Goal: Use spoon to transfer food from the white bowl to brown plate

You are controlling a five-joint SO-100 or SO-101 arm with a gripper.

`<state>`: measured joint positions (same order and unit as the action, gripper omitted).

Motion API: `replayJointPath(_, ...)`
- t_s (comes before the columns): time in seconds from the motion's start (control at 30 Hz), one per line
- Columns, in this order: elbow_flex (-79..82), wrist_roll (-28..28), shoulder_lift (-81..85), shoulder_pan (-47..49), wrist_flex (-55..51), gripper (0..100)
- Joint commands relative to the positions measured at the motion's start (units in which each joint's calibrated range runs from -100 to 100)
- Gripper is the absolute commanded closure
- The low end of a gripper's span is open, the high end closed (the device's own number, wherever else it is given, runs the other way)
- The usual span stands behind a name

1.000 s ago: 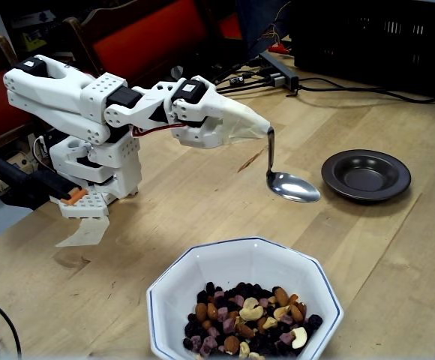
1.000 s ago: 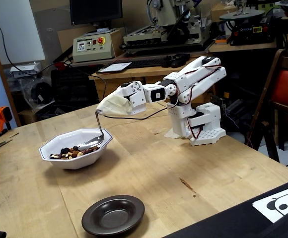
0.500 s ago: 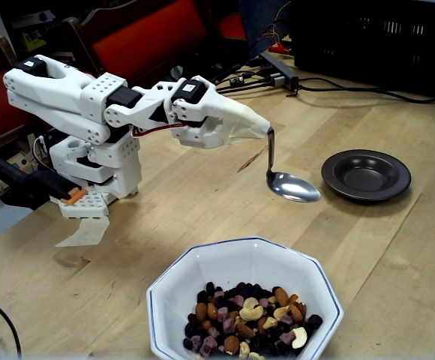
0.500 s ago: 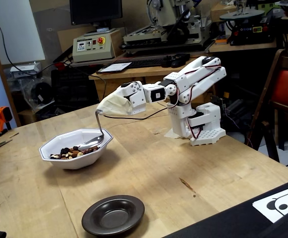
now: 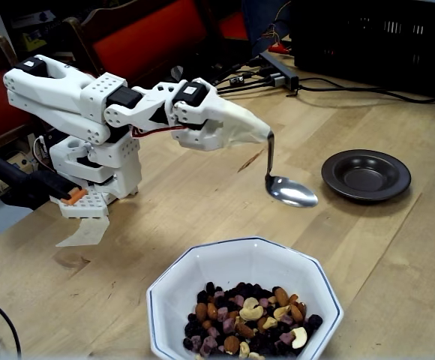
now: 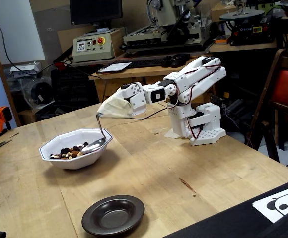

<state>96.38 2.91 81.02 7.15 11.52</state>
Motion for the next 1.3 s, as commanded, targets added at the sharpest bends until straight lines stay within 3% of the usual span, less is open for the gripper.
replayJointPath(0.0, -7.0, -0.2, 0.49, -0.26, -6.3, 98)
replayJointPath(0.2, -14.79, -0.2, 0.58, -0.26, -17.61, 98)
replayJointPath(0.37, -17.53, -0.2, 0.58, -0.26, -21.17, 98)
replayJointPath(0.7, -17.88, -0.24, -1.39, -0.41, -12.55, 98)
replayJointPath(1.27, -39.3, -0.24, -31.43, -3.6, 0.81, 98)
